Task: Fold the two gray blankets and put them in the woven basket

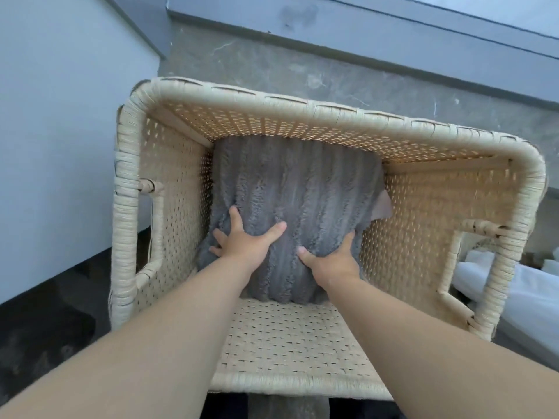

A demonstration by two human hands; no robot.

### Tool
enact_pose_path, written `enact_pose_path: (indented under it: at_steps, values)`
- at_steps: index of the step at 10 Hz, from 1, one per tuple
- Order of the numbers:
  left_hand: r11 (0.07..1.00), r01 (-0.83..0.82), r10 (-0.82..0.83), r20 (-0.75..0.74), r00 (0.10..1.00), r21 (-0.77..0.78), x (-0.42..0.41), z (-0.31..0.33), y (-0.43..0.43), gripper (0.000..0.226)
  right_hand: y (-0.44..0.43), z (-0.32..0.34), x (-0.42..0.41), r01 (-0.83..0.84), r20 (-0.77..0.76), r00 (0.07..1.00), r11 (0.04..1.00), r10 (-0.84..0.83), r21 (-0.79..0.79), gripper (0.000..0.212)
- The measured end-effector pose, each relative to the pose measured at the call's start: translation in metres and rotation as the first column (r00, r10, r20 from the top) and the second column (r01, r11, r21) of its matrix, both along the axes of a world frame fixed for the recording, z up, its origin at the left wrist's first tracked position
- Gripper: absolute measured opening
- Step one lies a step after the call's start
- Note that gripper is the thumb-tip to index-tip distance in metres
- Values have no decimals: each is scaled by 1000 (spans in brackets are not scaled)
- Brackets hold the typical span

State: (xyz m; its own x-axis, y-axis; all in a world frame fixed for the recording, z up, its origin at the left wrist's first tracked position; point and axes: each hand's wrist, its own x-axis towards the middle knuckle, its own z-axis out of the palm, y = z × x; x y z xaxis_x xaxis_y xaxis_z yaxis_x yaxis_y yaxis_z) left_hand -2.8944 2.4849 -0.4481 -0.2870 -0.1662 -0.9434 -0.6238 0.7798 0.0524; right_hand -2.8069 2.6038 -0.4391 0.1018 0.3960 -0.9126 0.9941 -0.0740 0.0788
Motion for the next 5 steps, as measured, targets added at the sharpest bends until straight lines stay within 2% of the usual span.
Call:
enact_pose_path:
  at_steps: [2, 3, 4, 5]
  values:
    - [998, 3, 4, -104, 995, 68, 6, -68, -14, 125, -1, -74, 2, -102, 66, 993, 993, 98, 52, 131]
    - [994, 26, -10, -142, 990, 111, 2, -79, -22, 129, -8, -87, 6, -124, 36, 992, 987, 121, 107, 131]
    - [981, -21, 28, -32, 999, 193, -3, -49, -28, 127, -4, -59, 15, -82, -46, 995, 995, 85, 60, 132]
    - [979, 38, -34, -20, 999, 201, -9, 7, -33, 115, 12, 5, 22, -124, -118, 986, 992, 119, -38, 122]
